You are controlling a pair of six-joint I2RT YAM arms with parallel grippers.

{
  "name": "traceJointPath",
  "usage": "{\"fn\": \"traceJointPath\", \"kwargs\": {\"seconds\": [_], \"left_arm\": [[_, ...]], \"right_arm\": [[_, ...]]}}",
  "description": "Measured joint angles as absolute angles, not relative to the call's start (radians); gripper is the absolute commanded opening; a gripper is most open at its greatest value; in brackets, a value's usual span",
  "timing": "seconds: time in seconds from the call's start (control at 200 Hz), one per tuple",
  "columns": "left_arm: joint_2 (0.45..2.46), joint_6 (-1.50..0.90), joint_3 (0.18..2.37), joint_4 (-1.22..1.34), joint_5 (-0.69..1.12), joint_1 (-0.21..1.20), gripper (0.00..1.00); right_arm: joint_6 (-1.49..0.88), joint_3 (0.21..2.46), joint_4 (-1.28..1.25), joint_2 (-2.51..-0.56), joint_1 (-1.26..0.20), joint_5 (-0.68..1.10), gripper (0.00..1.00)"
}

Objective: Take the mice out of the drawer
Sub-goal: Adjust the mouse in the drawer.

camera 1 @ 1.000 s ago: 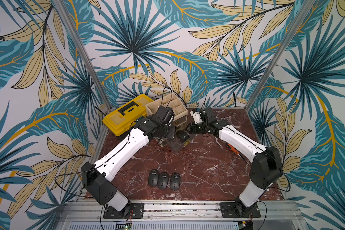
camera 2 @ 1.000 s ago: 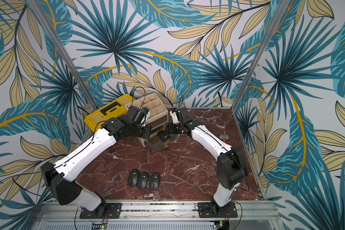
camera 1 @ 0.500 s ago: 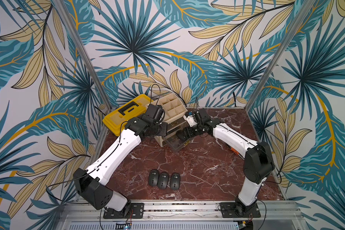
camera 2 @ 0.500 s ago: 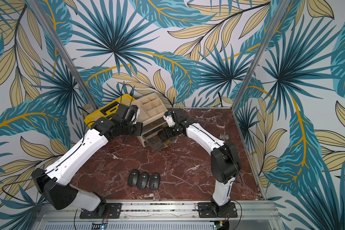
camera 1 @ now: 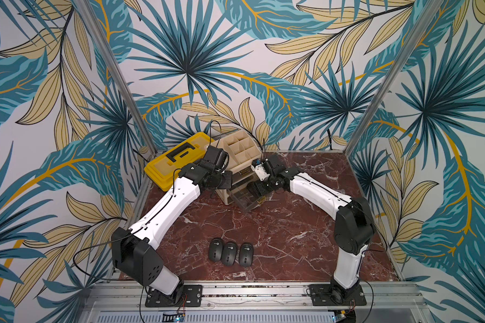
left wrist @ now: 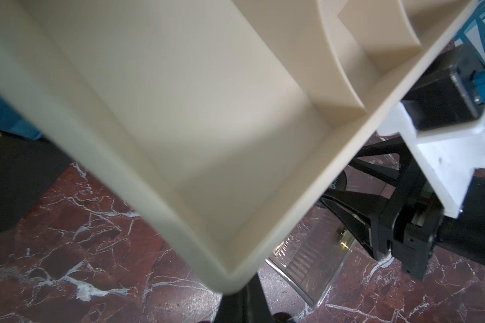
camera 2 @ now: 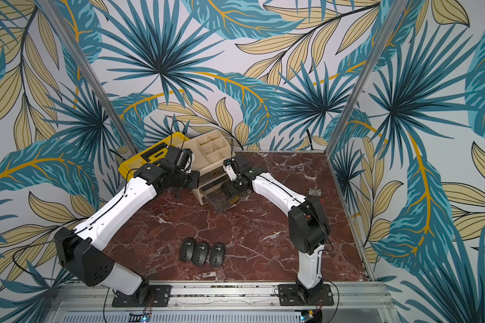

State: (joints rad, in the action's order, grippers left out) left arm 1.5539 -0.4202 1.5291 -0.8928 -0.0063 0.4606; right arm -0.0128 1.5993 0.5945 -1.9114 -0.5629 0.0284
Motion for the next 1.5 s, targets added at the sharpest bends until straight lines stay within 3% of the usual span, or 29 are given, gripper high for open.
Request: {"fn": "traceJointPath", "kwargs": {"seconds": [0.546, 0.596, 0.726, 0.786, 1.502], "left_arm": [[1.581, -0.42, 1.53, -0.879, 0.012, 0.455, 0.0], [1.581, -0.419, 1.53, -0.879, 0.013, 0.455, 0.0], [1.582, -0.417, 1.53, -0.879, 0.015, 0.455, 0.0], [1.583, -0.416, 1.53, -0.879, 0.015, 0.453, 0.0], [1.626, -0.415, 1.531, -0.834, 0.066, 0.448, 0.0]], "right_arm": [[-0.277, 1.561, 0.544, -1.869, -0.57, -0.017, 0.54], [-0.302, 1.548, 0.541, -1.854, -0.568, -0.01, 0.45], [-0.368, 1.541, 0.535, -1.837, -0.566, 0.039, 0.1], [-0.4, 1.539, 0.529, -1.836, -0.566, 0.07, 0.0], [-0.656, 1.644, 0.695, -1.918, -0.565, 0.244, 0.0]]}}
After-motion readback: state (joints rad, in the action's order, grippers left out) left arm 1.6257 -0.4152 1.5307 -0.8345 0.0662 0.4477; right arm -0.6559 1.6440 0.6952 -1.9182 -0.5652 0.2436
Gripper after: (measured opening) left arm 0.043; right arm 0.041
